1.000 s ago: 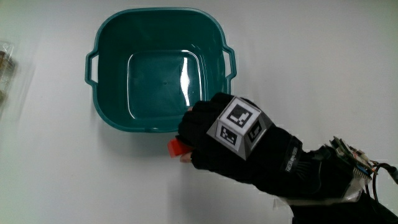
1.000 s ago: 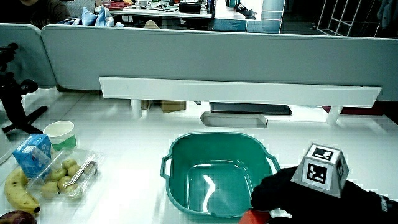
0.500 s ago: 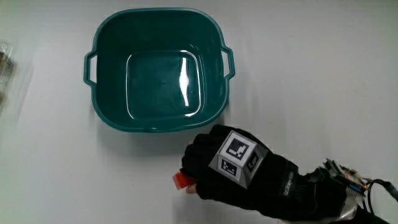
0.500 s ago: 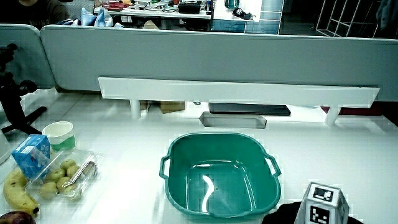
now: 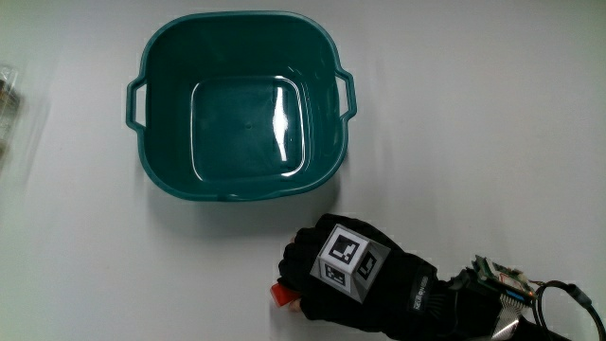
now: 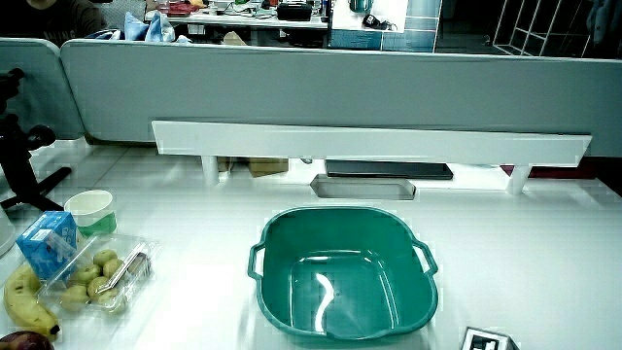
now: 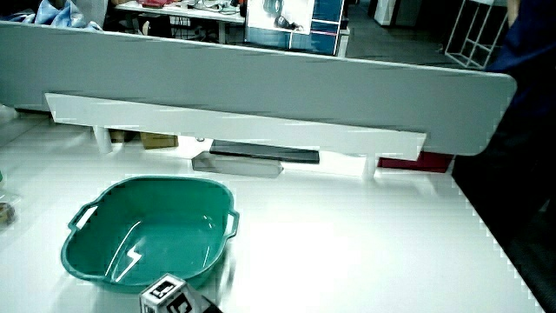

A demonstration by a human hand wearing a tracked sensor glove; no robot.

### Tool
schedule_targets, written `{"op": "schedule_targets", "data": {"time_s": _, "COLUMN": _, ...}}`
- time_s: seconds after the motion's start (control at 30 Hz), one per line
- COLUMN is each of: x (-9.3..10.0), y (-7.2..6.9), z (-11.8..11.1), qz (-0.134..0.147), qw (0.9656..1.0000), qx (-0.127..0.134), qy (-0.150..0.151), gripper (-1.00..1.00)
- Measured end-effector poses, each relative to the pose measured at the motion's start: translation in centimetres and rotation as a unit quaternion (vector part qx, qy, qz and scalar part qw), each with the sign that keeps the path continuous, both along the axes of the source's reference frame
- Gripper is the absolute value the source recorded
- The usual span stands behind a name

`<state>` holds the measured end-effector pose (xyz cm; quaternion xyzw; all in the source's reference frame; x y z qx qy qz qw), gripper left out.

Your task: Place red block

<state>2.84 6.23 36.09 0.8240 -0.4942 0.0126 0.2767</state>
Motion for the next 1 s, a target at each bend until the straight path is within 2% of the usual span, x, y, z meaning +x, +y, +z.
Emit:
{"op": "schedule_targets", "data": {"time_s": 0.03, "x": 0.0, "y": 0.1, "z": 0.3, "qz": -0.002, "qw": 0.9999, "qx": -0.013, "qy": 0.0, "gripper": 0.0}}
{"op": "schedule_targets", "data": {"time_s": 0.27, "x": -0.1, "y": 0.6, "z": 2.2, "qz": -0.006, "qw": 0.9995, "qx": -0.018, "qy": 0.023, "gripper": 0.0}}
{"op": "schedule_targets", "data": {"time_s": 0.43, "x": -0.1, "y": 0.5, "z": 2.0, "qz": 0.0, "qw": 0.9997, "qx": -0.019, "qy": 0.014, "gripper": 0.0}}
{"op": "schedule_targets", "data": {"time_s": 0.5, "x": -0.3, "y": 0.5, "z": 1.8, "qz": -0.006, "qw": 0.9998, "qx": -0.011, "qy": 0.015, "gripper": 0.0}}
{"op": "schedule_targets", "data": {"time_s": 0.57, "x": -0.3, "y": 0.6, "z": 2.1, "qz": -0.006, "qw": 0.9997, "qx": -0.014, "qy": 0.02, "gripper": 0.0}}
{"op": "schedule_targets", "data": {"time_s": 0.83, "x": -0.1, "y": 0.6, "z": 2.3, "qz": 0.0, "qw": 0.9995, "qx": -0.018, "qy": 0.024, "gripper": -0.5}}
{"op": "schedule_targets", "data": {"time_s": 0.93, "x": 0.2, "y": 0.5, "z": 2.1, "qz": 0.005, "qw": 0.9993, "qx": -0.031, "qy": 0.018, "gripper": -0.69}}
{"op": "schedule_targets", "data": {"time_s": 0.97, "x": 0.4, "y": 0.5, "z": 2.4, "qz": 0.008, "qw": 0.9994, "qx": -0.026, "qy": 0.023, "gripper": -0.75}}
{"op": "schedule_targets", "data": {"time_s": 1.0, "x": 0.7, "y": 0.5, "z": 3.1, "qz": 0.012, "qw": 0.9992, "qx": -0.032, "qy": 0.021, "gripper": -0.81}}
